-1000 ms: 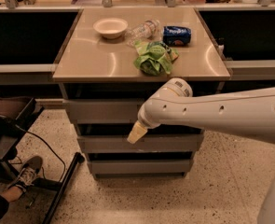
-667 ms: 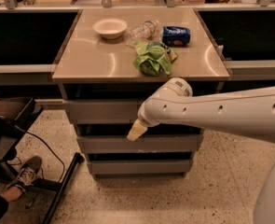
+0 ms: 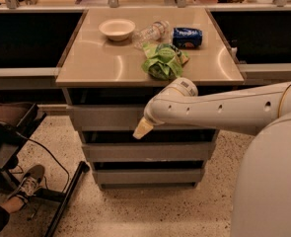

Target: Open top drawer

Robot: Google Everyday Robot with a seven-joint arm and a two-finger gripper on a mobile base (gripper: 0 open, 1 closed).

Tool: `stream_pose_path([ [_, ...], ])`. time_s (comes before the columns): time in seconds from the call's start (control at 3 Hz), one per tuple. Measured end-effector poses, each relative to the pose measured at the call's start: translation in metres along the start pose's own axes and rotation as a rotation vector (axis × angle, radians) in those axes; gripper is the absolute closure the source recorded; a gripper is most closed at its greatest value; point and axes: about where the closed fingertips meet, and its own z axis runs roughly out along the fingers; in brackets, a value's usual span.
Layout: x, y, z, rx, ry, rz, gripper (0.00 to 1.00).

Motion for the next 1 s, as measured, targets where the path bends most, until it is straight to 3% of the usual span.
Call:
stream_pose_path([
  [0.33, 0.0, 0.0, 0.0, 0.0, 0.0, 0.0, 0.19],
  [1.0, -0.0001, -0.0001, -0.0002, 0.0, 0.0, 0.0, 0.65],
])
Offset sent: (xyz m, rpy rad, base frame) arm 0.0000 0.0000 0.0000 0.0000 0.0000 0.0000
